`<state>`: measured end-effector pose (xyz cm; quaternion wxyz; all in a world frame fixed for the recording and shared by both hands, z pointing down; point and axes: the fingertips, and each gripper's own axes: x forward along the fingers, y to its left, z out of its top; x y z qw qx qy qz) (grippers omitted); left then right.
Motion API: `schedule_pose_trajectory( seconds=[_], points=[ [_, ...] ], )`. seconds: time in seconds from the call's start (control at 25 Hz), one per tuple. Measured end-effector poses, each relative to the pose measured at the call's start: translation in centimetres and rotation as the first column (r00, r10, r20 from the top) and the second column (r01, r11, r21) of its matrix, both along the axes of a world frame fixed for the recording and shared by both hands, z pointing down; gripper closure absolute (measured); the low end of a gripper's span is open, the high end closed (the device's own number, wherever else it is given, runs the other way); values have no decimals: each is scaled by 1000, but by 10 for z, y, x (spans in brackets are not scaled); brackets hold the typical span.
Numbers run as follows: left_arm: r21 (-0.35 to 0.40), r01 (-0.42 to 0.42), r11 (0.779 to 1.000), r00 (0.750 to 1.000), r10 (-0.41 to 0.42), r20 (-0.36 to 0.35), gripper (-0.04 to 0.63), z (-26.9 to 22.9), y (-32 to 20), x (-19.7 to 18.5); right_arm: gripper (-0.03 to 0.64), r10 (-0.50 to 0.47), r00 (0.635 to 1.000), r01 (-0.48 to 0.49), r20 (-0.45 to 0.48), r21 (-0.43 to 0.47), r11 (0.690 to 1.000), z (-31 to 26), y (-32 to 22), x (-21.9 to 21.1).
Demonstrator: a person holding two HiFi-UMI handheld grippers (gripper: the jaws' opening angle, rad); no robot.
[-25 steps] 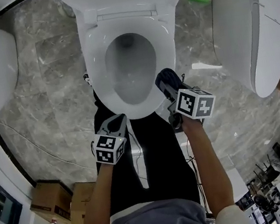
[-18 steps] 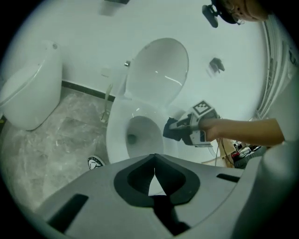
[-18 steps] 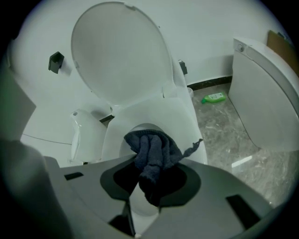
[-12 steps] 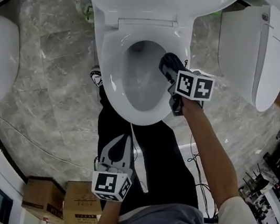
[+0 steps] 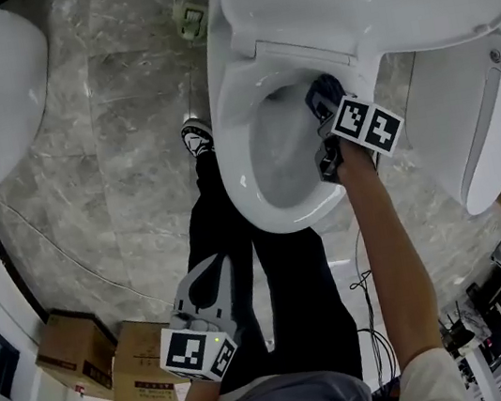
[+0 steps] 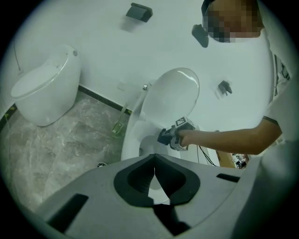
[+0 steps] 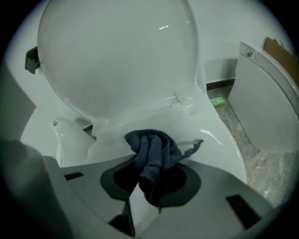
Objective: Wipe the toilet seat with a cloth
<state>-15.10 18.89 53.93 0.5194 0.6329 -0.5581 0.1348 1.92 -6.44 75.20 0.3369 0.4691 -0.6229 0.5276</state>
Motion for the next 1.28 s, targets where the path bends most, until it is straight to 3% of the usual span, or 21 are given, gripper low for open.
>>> schedule_pose_trajectory(
  seconds=[0.2, 0.36, 0.64, 0.8, 1.0, 1.16, 1.28],
  points=[
    [6, 43, 999, 999, -43, -11, 584, -2, -5, -16, 518, -5, 995, 8, -95, 32, 999, 1, -2, -8],
    [10, 65, 998, 997, -65, -35, 584, -3, -6, -20, 518, -14, 993, 21, -117, 65, 998, -3, -4, -30],
    [8, 92, 996, 993, -91, -71, 584, -3, -4, -22, 518, -141, 963, 171, -230, 115, 979, -4, 1, -63],
    [15, 91, 996, 993, -89, -79, 584, -4, -5, -22, 518, -265, 914, 318, -308, 137, 938, -5, 5, -75],
    [14, 99, 995, 991, -98, -91, 584, -3, -6, -27, 518, -356, 870, 424, -342, 149, 893, -3, 11, -87],
    [4, 97, 995, 991, -96, -95, 584, 0, -6, -28, 518, -450, 802, 536, -392, 140, 832, -4, 19, -97],
    [-1, 84, 996, 992, -84, -89, 584, 3, -7, -31, 518, -519, 739, 622, -430, 140, 770, -6, 25, -106]
  ],
)
